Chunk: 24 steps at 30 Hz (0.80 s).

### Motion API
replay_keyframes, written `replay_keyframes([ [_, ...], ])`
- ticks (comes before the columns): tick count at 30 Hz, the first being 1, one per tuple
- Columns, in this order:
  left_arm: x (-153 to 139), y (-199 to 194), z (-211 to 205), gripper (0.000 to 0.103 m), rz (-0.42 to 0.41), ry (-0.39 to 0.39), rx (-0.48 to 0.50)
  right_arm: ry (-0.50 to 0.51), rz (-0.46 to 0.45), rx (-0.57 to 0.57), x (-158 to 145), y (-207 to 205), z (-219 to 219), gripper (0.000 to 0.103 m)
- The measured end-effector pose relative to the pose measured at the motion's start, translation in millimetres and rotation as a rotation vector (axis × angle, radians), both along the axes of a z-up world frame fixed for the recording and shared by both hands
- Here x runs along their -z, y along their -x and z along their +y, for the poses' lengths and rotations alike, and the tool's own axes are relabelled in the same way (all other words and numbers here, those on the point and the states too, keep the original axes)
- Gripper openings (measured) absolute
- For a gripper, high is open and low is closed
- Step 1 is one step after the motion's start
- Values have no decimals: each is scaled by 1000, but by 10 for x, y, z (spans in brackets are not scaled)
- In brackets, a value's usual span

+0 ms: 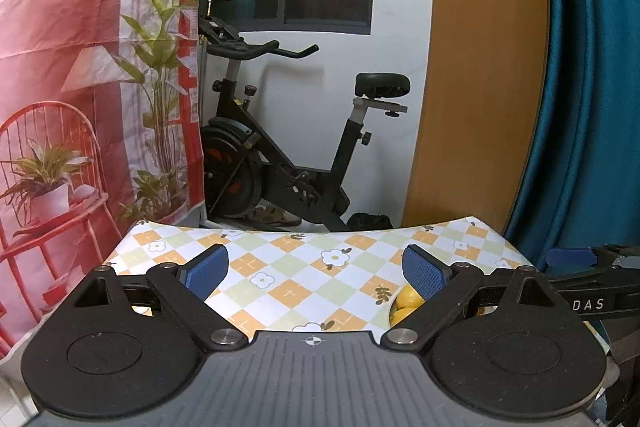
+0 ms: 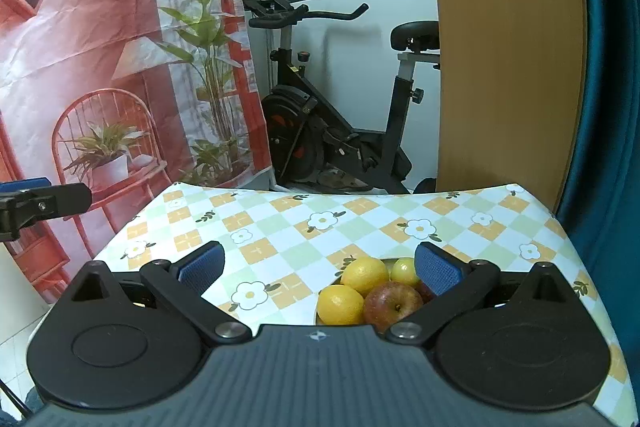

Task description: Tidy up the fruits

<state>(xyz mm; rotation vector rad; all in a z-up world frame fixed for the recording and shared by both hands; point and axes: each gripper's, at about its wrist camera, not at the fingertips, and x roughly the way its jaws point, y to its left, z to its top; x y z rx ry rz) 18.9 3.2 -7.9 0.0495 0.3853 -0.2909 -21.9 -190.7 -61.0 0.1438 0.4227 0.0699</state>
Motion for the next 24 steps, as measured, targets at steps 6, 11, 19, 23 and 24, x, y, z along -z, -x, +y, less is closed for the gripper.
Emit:
replay_keyframes([
  [6, -9, 14, 9, 95, -5, 3, -8, -6, -7, 0, -43, 19, 14, 103],
  [11, -15, 22, 5, 95, -6, 1, -14, -8, -7, 3, -65, 19, 3, 103],
  [19, -32, 19, 7, 95, -5, 0, -18, -7, -9, 2, -81, 21, -1, 103],
  [23, -38, 6, 17, 96, 8, 9, -12, -7, -10, 2, -81, 21, -1, 103],
  [24, -37, 9, 19, 96, 9, 10, -12, -8, -10, 2, -82, 21, -2, 103],
])
